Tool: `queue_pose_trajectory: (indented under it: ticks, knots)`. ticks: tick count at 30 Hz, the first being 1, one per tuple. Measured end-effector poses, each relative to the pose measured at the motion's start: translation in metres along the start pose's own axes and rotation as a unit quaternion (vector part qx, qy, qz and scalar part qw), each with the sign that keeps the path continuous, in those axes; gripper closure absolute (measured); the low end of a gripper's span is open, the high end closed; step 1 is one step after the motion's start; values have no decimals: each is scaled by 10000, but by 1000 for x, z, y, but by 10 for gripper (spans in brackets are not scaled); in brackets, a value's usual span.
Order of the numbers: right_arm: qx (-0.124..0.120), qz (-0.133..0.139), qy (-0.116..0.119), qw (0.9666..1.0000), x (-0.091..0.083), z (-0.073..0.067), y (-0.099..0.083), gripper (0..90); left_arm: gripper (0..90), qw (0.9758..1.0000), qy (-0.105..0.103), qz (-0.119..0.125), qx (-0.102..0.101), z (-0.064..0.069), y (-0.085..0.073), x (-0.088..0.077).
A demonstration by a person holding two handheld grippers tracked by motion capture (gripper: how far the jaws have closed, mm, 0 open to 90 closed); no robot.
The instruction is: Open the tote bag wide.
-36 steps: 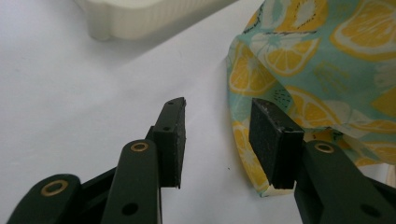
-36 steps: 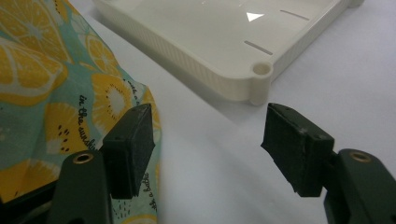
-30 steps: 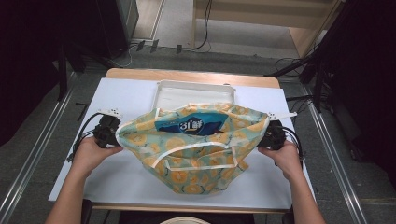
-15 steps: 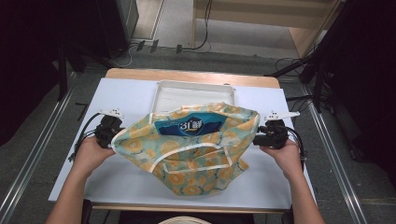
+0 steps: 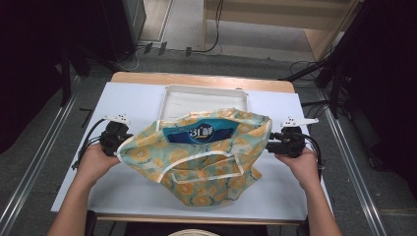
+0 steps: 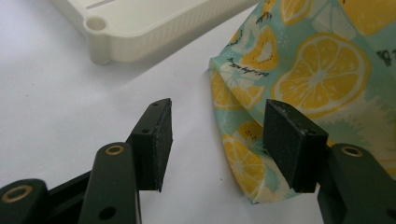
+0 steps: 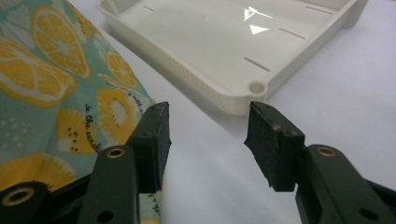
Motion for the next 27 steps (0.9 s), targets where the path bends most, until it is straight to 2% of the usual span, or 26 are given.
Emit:
queue_pose_trajectory:
  ticks: [5, 9, 12, 23, 27]
  knots:
    - [82, -62, 59, 9999, 2, 0, 3, 545, 432, 10000, 40, -3, -56, -1, -2, -2]
    - [41, -73, 56, 9999, 1, 0, 4, 565, 429, 9999, 52, 8, -97, 0, -2, -3]
    - [64, -68, 84, 9999, -1, -1, 4, 566, 429, 10000, 45, -1, -53, 1, -2, -3]
    - [96, -80, 129, 9998, 1, 1, 6, 572, 423, 9999, 42, -30, -109, 0, -4, -2]
    - [82, -105, 113, 9998, 2, 1, 7, 547, 423, 9999, 44, -23, -114, 1, -4, -2]
Point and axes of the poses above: each handheld gripper's, and its own axes: x roughly forward along the jaws, y roughly out of its top, z roughly to its right, the point moved 4 cm from there along x, roughly forward along the jaws, and after that the axes turned 6 degrees about -z, right-handed, at the moved point
